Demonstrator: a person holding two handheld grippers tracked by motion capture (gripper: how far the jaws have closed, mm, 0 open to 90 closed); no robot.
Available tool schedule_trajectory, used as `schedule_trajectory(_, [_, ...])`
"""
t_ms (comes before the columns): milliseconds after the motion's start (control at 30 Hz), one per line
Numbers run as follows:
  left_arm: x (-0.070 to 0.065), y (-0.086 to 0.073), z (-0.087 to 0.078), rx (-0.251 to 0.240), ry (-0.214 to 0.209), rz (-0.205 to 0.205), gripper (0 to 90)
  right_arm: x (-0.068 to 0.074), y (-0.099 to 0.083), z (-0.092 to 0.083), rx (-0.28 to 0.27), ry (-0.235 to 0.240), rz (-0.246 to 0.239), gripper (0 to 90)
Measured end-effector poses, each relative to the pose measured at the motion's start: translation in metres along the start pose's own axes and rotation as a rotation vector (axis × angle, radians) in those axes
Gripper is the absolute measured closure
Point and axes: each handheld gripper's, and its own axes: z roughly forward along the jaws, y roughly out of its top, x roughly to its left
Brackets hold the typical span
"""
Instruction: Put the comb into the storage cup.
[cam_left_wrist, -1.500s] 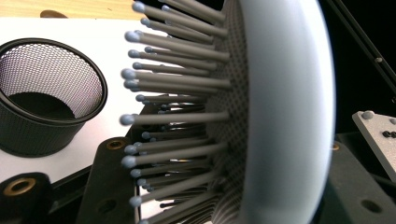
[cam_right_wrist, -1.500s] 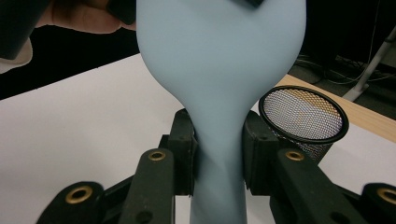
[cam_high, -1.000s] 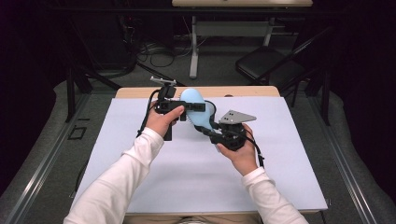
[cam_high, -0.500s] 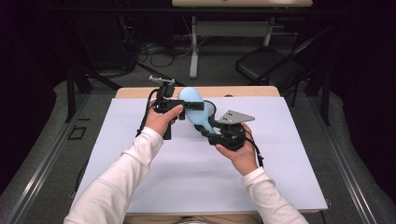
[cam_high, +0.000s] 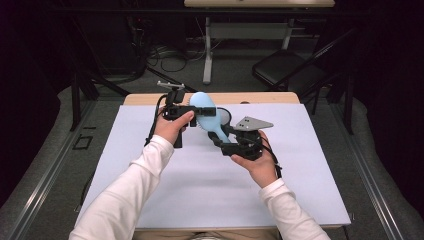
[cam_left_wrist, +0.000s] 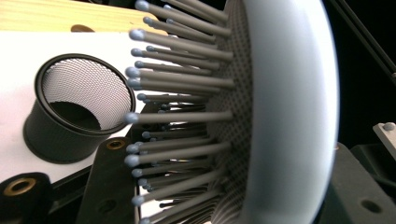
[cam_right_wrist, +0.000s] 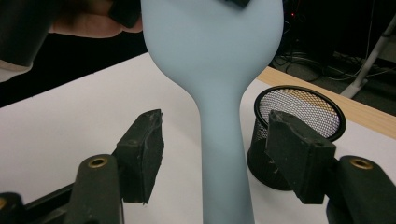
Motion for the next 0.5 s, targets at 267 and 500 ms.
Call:
schedule_trajectory(267, [0.0022, 0.0016, -0.0038, -0.026, 0.005, 0.001, 49.1, -0.0008, 0.0015, -0.0017, -0.005, -0.007, 0.007, 29.0])
schedule_trajectory(500, [0.0043, 0.0031, -0.0054, -0.033, 0.006, 0.002, 49.1, -0.0029, 0.0025, -0.0030, 0.008, -0.025, 0.025, 18.1])
